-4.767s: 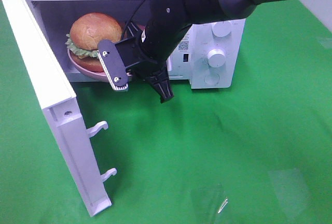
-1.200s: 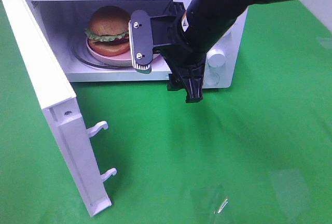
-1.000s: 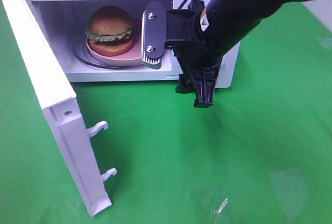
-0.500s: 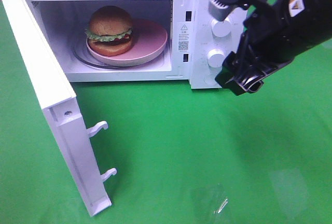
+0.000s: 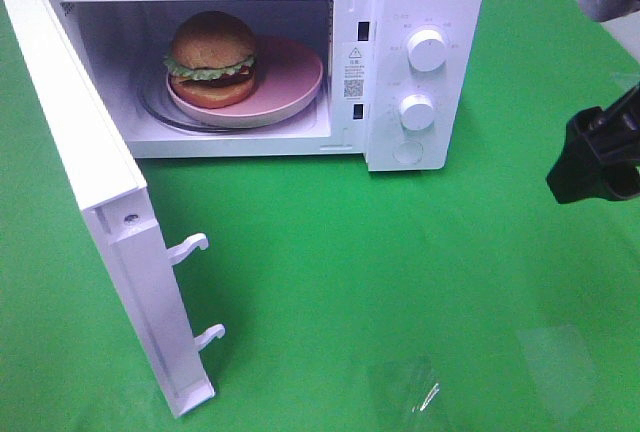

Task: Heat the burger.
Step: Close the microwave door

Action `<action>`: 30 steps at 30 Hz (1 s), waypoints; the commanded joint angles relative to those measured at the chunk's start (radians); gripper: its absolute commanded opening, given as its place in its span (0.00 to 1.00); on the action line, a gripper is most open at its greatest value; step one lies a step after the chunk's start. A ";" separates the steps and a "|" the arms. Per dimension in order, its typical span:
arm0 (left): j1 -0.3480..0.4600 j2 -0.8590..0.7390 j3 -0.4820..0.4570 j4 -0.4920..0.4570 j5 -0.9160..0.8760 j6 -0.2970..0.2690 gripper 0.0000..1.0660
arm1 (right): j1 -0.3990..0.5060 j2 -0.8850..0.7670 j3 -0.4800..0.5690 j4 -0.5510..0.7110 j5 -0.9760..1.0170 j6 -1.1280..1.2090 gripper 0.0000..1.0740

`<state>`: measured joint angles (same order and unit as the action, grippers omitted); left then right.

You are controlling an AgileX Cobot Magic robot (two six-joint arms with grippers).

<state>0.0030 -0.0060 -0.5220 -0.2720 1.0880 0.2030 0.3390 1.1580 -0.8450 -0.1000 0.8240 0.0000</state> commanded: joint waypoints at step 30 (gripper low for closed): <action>-0.004 -0.016 0.004 -0.001 -0.013 0.002 0.92 | -0.079 -0.708 0.161 -0.021 0.215 0.016 0.71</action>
<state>0.0030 -0.0060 -0.5220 -0.2720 1.0880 0.2030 0.2950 0.5090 -0.7040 -0.1110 1.0360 0.0140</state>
